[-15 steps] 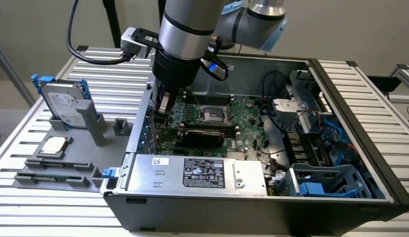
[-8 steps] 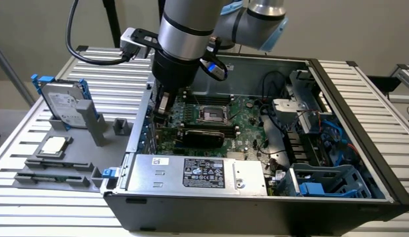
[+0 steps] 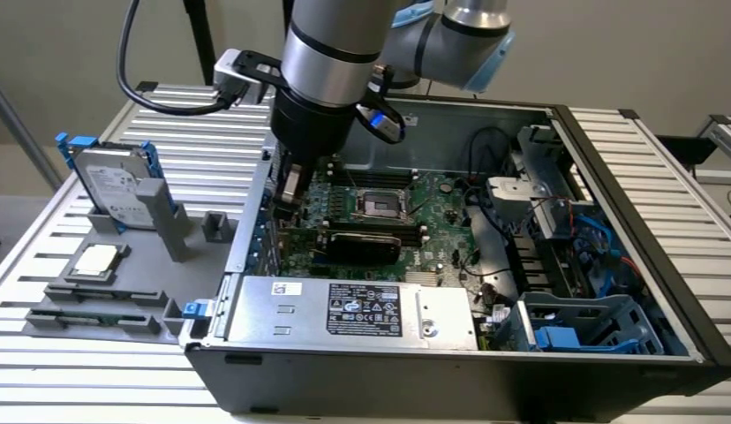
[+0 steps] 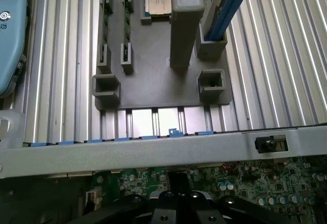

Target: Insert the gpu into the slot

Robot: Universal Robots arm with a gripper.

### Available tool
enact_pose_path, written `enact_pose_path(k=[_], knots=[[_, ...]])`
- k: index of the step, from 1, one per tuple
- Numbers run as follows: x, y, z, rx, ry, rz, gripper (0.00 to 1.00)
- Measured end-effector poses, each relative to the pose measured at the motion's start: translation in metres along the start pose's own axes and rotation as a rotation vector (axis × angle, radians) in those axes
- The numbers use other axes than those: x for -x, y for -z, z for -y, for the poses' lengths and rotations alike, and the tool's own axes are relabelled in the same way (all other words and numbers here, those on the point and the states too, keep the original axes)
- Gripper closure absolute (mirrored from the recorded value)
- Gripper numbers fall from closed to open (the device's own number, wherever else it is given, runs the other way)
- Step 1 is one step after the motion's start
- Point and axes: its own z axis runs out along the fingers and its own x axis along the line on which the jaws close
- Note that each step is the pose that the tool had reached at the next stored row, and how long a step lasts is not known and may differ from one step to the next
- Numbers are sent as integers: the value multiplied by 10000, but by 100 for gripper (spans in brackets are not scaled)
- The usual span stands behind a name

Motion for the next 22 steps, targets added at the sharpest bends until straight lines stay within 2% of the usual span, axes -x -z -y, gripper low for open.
enact_pose_path(k=[9,22], knots=[[21,-7,-21,-2,-10,-25,89],[21,11,-42,0,-32,-112,89]])
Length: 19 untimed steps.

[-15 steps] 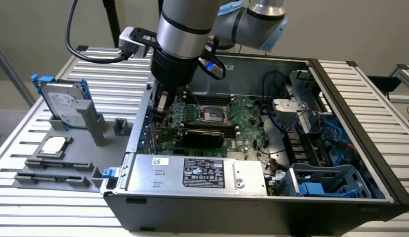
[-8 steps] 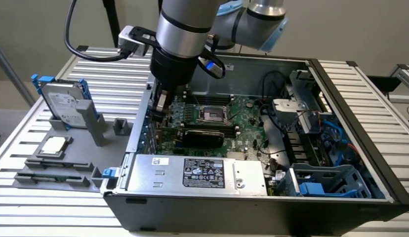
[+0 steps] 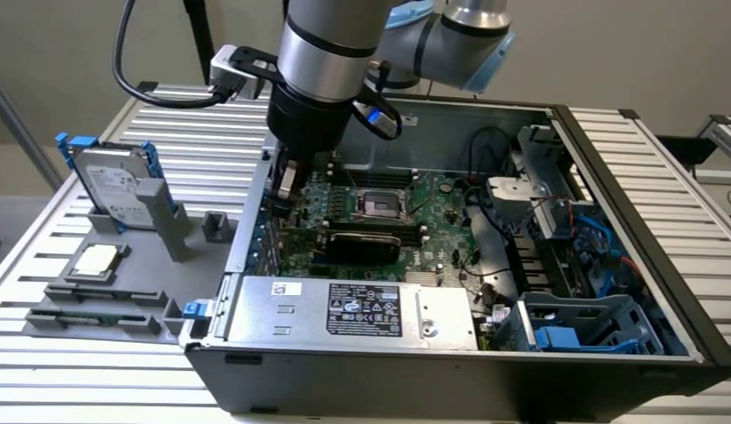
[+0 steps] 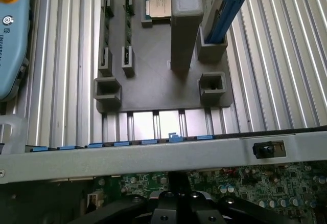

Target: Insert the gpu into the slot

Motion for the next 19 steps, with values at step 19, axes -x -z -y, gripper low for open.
enact_pose_path(k=[19], knots=[[10,36,74,-12,9,-70,89]])
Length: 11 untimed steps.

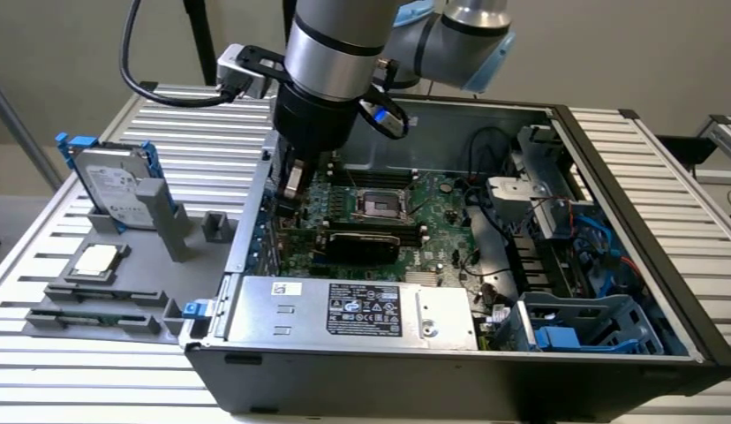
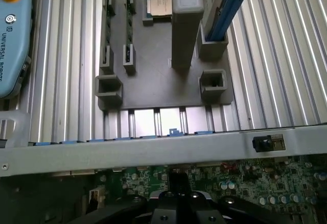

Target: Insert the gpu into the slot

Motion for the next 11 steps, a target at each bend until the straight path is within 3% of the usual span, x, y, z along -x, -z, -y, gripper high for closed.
enact_pose_path(k=[4,6,7,11], knots=[[8,27,82,-26,55,-15,89],[10,32,101,-143,88,-14,89],[11,32,106,-273,109,-4,89],[12,34,113,-991,212,41,89]])
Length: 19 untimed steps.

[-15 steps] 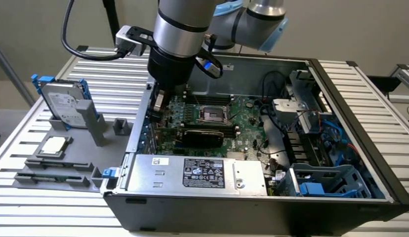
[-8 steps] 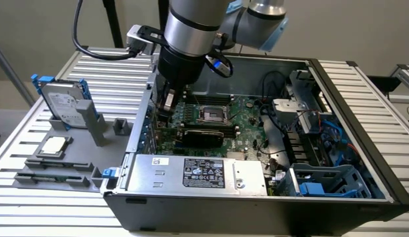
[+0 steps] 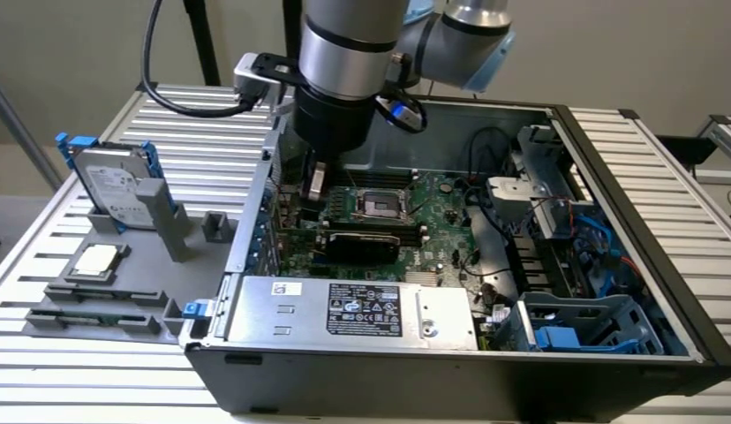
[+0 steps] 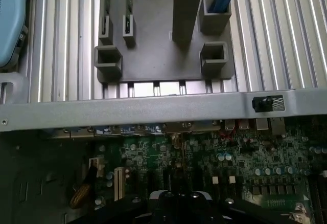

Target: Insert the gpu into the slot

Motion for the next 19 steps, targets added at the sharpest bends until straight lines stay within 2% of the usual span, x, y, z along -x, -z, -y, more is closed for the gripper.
enact_pose_path(k=[5,6,8,10,11,12,19], knots=[[1,2,11,-890,122,53,89],[1,3,16,-1022,143,60,89],[3,5,36,-1177,180,67,89],[5,11,64,-1248,213,69,89],[7,17,94,-1249,226,85,89],[7,21,115,-1222,227,90,89],[7,21,116,-1207,226,89,89]])
